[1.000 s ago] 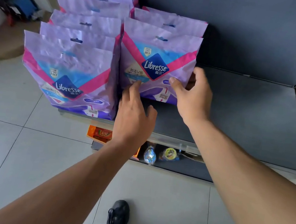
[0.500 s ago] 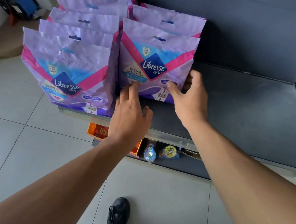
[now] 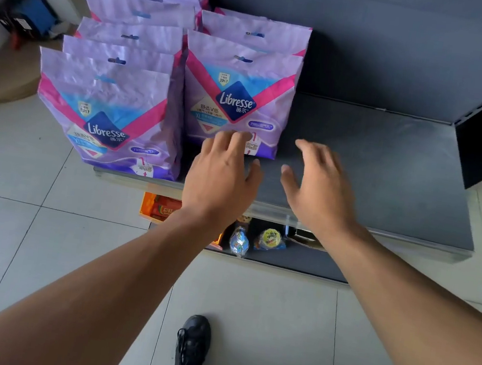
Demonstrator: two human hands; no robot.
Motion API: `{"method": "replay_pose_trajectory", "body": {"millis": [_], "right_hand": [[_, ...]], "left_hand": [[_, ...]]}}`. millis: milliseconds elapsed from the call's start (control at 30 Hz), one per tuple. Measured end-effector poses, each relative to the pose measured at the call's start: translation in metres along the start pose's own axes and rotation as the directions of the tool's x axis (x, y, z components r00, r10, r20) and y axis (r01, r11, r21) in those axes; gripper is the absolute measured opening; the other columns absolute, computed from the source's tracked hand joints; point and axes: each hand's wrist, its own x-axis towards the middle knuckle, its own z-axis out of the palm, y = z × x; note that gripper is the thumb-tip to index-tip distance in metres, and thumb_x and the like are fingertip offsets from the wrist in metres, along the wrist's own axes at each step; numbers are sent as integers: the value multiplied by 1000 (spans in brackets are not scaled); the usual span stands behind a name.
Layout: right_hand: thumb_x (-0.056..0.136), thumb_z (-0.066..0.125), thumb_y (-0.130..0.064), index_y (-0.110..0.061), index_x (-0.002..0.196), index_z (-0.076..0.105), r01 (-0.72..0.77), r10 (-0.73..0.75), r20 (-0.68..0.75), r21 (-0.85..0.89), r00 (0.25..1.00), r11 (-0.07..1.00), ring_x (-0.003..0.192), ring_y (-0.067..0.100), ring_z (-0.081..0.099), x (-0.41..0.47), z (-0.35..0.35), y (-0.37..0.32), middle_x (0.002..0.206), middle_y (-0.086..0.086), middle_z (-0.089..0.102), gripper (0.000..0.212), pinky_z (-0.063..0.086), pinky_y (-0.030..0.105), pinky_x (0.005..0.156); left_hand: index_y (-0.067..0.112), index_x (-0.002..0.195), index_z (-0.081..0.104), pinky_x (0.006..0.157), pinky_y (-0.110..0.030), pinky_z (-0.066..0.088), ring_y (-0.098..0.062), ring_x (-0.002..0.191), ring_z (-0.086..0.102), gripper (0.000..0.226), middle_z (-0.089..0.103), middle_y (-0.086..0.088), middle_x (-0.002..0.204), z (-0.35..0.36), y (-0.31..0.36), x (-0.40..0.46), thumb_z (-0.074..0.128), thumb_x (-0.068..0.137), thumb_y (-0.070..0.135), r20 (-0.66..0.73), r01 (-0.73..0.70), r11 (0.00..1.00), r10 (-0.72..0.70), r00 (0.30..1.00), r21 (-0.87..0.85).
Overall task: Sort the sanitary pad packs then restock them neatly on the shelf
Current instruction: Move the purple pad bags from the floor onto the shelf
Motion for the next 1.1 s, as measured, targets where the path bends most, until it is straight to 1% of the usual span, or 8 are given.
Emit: {"method": "replay_pose_trajectory", "body": {"millis": [233,367,467,567,733,833,967,1100], "right_hand": [[87,55,-31,-11,127,54,-44,52,49,-148,997,988,103,36,59,-94,-62,51,118,11,62,45,48,43,77],[88,58,-28,-11,126,55,-222,229,48,-125,972,967,103,35,59,-172,-95,94,117,9,63,42,48,41,76],[91,59,-26,-9,131,53,-407,409,43,-52,912,912,108,36,56,-231,-119,123,122,13,60,44,48,43,80],[93,57,-25,-9,137,47,-581,580,49,15,813,814,113,36,54,-280,-134,148,127,15,57,49,48,44,86],[94,56,-26,-9,138,46,-748,747,51,76,663,659,119,32,54,-339,-133,195,131,15,56,49,46,40,93],[93,58,-25,-8,138,46,-857,854,72,78,515,510,120,33,53,-370,-126,219,132,15,56,50,44,40,94],[92,58,-23,-8,139,46,-938,931,140,138,337,319,125,30,50,-402,-115,248,136,13,53,51,38,37,101],[94,56,-27,-11,140,44,-976,965,223,198,138,93,117,28,54,-427,-106,276,134,10,52,50,42,36,95]], "left_hand": [[16,130,53,96,-40,42,-28,118,49,40,55,-6,129,13,79,-50,54,91,28,149,-147,989,141,979,31],[21,130,50,96,-39,41,-24,121,45,38,51,-2,132,33,127,-92,50,94,32,301,-200,979,176,937,49],[24,130,51,99,-39,39,-23,123,44,37,50,1,133,53,169,-122,49,93,30,440,-262,964,222,870,33],[25,131,52,100,-39,40,-23,126,43,38,50,0,134,79,209,-145,50,93,32,546,-303,953,242,802,23],[25,134,48,104,-41,38,-21,129,40,40,47,1,137,144,260,-164,47,96,35,668,-430,902,342,661,-37],[27,138,43,104,-45,39,-20,131,39,41,43,2,141,188,284,-175,44,98,36,762,-482,874,356,540,-67],[27,140,41,101,-37,37,-19,130,39,42,41,3,143,239,309,-191,41,99,36,830,-561,819,393,396,-120],[25,139,42,102,-36,37,-19,127,40,41,45,1,140,283,329,-200,42,99,35,870,-637,756,406,279,-148]]}}
